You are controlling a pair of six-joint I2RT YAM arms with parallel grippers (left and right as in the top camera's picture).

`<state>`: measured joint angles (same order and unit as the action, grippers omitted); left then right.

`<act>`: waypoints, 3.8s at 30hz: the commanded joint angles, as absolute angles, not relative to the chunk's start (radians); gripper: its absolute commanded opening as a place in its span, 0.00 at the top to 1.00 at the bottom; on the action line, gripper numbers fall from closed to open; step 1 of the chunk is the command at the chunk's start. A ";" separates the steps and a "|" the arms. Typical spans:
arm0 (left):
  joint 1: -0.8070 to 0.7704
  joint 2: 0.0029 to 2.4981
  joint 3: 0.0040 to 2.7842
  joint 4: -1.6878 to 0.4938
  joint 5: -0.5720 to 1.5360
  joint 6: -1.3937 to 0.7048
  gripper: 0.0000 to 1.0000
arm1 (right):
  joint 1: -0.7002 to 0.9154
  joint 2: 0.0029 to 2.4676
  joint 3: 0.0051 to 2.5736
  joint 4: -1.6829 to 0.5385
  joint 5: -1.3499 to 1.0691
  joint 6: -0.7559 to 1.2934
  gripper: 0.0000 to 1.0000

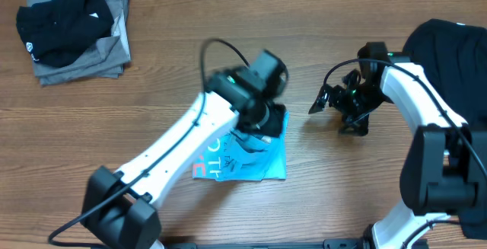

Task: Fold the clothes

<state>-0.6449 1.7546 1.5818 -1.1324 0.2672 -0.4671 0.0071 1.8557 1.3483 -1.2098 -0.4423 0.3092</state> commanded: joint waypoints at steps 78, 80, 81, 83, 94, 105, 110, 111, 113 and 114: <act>-0.080 1.724 1.623 -1.478 -0.055 -0.519 0.00 | 0.712 1.854 1.324 -1.439 -0.090 0.554 0.96; -0.080 1.724 1.623 -1.478 -0.054 -0.520 0.00 | 0.712 1.854 1.293 -1.436 -0.090 0.554 0.87; -0.080 1.724 1.623 -1.477 -0.055 -0.520 0.00 | 0.712 1.854 1.280 -1.435 -0.090 0.554 0.77; -0.080 1.724 1.623 -1.477 -0.054 -0.520 0.00 | 0.712 1.854 1.258 -1.438 -0.090 0.554 0.72; -0.080 1.724 1.623 -1.477 -0.051 -0.520 0.00 | 0.711 1.853 1.330 -1.549 0.093 0.685 0.52; -0.080 1.724 1.623 -1.477 -0.051 -0.520 0.00 | 0.711 1.853 1.434 -1.303 -0.010 0.464 0.18; -0.080 1.724 1.623 -1.480 -0.052 -0.516 0.00 | 0.705 1.856 1.419 -1.225 -0.009 0.463 0.32; -0.080 1.724 1.623 -1.480 -0.052 -0.516 0.00 | 0.700 1.858 1.419 -1.216 -0.009 0.463 0.35; -0.080 1.724 1.623 -1.480 -0.052 -0.516 0.00 | 0.690 1.858 1.419 -1.203 -0.009 0.463 0.41; -0.080 1.724 1.623 -1.480 -0.052 -0.516 0.00 | 0.683 1.858 1.419 -1.197 -0.009 0.463 0.42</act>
